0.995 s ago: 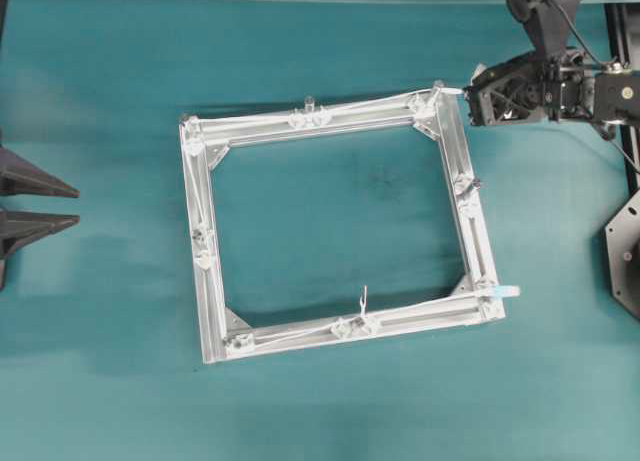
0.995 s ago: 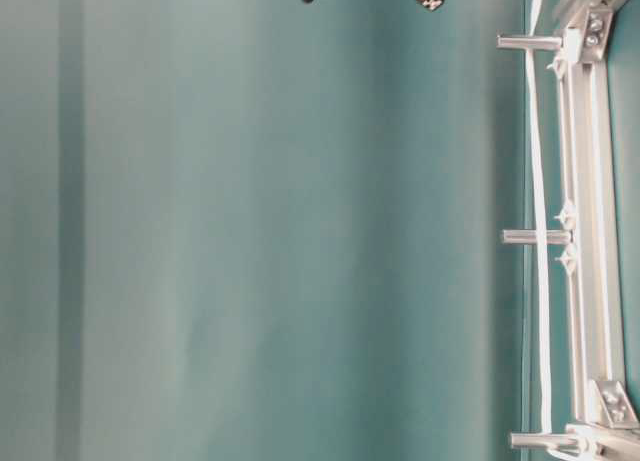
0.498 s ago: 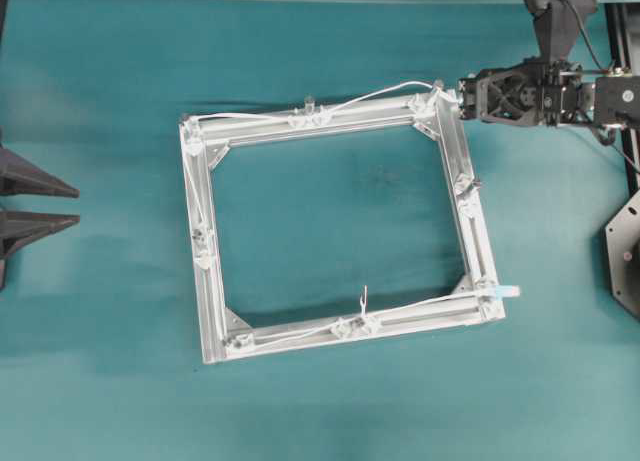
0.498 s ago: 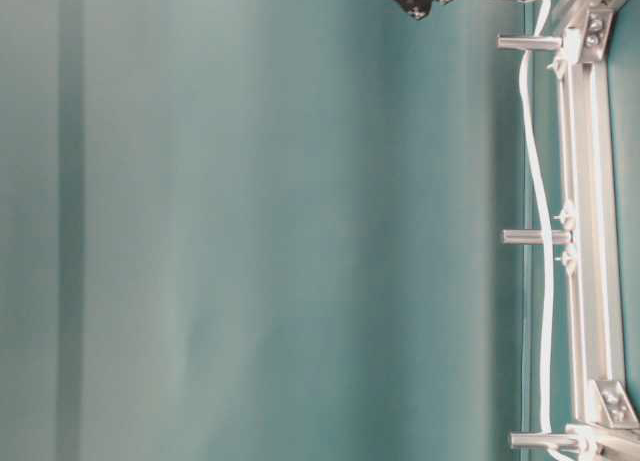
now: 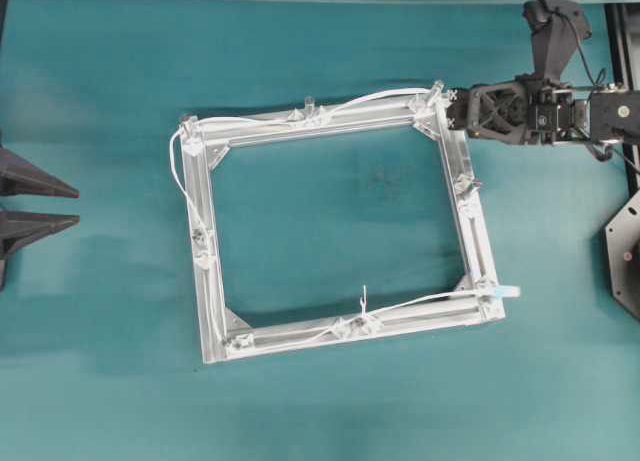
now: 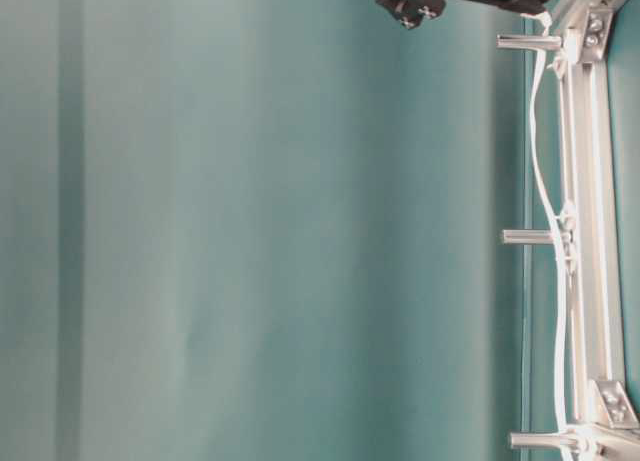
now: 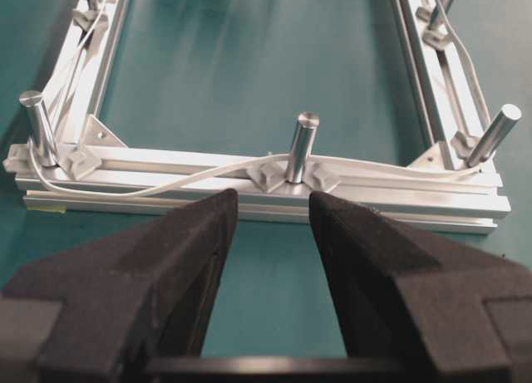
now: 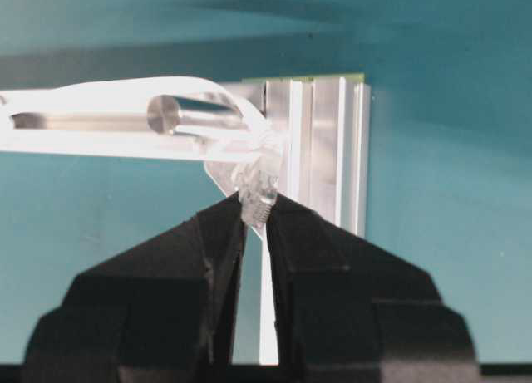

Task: Move the cable alternately left and right between 8 pins so it hooks onto each one.

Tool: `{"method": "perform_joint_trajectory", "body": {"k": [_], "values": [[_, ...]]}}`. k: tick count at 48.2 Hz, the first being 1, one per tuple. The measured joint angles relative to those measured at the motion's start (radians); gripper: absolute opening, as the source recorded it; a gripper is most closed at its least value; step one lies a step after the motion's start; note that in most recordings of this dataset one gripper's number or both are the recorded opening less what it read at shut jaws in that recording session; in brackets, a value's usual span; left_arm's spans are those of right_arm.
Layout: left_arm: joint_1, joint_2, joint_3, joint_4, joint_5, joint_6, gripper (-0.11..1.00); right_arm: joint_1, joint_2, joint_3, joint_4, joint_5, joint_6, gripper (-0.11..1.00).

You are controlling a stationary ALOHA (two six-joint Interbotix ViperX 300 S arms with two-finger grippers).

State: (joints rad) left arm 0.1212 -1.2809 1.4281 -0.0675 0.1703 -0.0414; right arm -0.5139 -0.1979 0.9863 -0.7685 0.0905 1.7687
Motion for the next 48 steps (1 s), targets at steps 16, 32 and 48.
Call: {"method": "perform_joint_trajectory", "body": {"k": [16, 32, 48], "values": [[0.0, 0.0, 0.0, -0.002, 0.0, 0.002, 0.53, 0.025, -0.012, 0.029, -0.002, -0.009, -0.003, 0.09], [0.0, 0.0, 0.0, -0.002, 0.0, 0.0, 0.53, 0.029, -0.077, 0.029, 0.0, 0.063, -0.002, 0.78], [0.0, 0.0, 0.0, -0.002, 0.0, 0.0, 0.53, 0.032, -0.262, 0.11, 0.0, 0.08, -0.002, 0.71]]}}
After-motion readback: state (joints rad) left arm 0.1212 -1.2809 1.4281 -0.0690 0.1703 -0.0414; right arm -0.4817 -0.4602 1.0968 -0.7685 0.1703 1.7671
